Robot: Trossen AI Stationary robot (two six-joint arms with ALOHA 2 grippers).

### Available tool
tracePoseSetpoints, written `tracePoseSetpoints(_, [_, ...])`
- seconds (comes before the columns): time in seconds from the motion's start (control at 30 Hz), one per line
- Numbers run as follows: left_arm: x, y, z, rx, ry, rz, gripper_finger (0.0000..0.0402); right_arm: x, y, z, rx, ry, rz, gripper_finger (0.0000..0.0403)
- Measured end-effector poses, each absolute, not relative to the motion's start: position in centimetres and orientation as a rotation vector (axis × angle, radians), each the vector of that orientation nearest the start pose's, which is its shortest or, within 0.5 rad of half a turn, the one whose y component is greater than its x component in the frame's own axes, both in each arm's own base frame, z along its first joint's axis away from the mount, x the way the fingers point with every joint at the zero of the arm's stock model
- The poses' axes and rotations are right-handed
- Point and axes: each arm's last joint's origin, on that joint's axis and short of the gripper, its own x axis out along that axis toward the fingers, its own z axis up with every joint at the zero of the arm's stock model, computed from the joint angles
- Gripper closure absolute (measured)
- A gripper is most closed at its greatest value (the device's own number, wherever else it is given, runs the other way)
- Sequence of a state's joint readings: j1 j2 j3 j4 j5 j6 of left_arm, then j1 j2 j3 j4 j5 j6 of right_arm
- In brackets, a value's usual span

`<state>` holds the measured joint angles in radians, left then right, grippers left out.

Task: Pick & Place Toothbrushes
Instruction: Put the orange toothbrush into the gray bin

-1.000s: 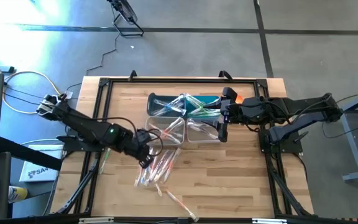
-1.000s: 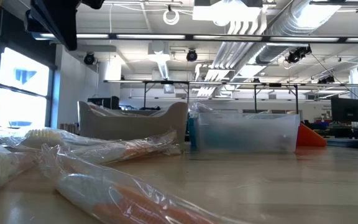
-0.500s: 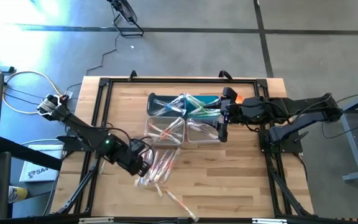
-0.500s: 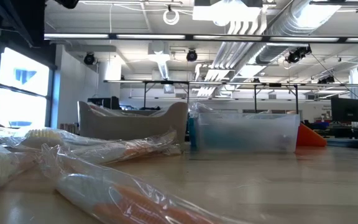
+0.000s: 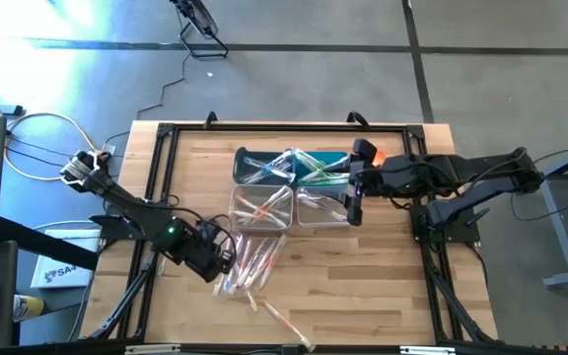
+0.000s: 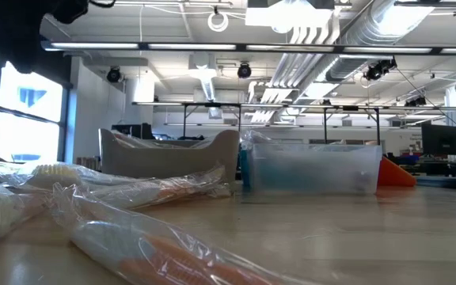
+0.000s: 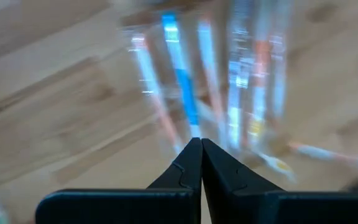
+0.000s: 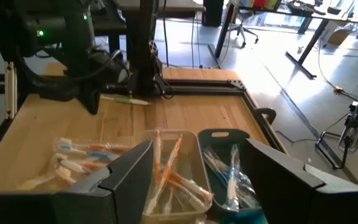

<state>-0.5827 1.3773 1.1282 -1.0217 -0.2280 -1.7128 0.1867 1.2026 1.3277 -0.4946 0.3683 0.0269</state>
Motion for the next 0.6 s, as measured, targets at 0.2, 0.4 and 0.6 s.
tracePoseSetpoints(0.2, [21.2, -13.3, 25.6, -0.967, 1.113, 0.817, 0.0378, 24.5, 3.6, 40.3, -0.087, 0.387, -0.183, 0.0160])
tracePoseSetpoints(0.4, [22.1, -13.8, 24.5, -0.977, 1.104, 0.854, 0.0289, 24.5, 3.6, 40.1, -0.094, 0.408, -0.180, 0.0160])
tracePoseSetpoints(0.6, [23.0, -14.5, 22.6, -0.932, 1.132, 0.917, 0.0242, 24.2, 3.5, 39.6, -0.102, 0.461, -0.182, 0.0160])
